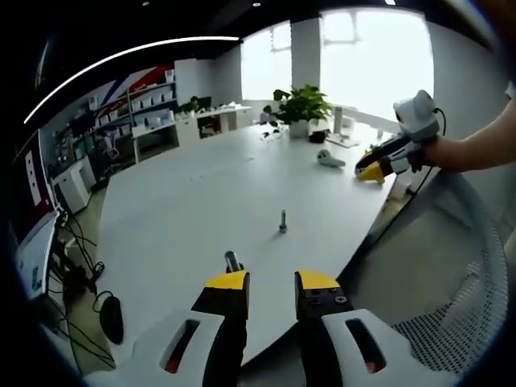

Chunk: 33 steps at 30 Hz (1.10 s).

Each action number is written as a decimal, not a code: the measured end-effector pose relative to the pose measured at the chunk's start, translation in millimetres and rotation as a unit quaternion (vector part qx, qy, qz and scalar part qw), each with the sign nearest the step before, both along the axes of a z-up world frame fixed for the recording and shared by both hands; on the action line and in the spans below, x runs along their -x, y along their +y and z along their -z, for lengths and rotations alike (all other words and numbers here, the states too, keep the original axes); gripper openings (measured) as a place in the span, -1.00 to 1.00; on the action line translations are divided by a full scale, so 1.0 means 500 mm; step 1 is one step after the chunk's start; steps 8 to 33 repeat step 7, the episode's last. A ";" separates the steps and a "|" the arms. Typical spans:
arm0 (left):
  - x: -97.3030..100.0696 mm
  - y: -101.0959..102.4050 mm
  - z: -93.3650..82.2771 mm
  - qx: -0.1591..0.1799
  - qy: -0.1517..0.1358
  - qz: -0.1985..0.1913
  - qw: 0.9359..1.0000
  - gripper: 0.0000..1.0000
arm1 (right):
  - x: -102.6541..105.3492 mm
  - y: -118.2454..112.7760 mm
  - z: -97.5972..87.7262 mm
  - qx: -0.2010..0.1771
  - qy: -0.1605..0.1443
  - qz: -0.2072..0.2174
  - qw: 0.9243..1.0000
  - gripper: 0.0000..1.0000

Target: Place the washer onto the threaded stud by aligning its center hole with the stud, sliding it down to the base, and recovering from edge contact or off-axis alignment until the washer reaches the visible bottom stop.

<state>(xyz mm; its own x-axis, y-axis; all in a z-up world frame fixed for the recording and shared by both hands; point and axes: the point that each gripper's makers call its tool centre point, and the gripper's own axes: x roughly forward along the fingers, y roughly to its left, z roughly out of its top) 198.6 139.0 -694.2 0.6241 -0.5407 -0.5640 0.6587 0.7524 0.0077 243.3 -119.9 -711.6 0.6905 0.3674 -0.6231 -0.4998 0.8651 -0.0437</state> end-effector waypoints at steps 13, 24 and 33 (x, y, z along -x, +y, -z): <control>0.000 0.000 0.000 -0.001 0.001 0.000 1.000 -0.60 | 0.001 0.001 -0.001 -0.001 0.000 0.001 1.000 -0.41; 0.000 0.000 0.000 -0.001 0.001 0.000 1.000 -0.60 | 0.001 0.001 -0.001 -0.001 0.000 0.001 1.000 -0.41; 0.000 0.000 0.000 -0.001 0.001 0.000 1.000 -0.60 | 0.001 0.001 -0.001 -0.001 0.000 0.001 1.000 -0.41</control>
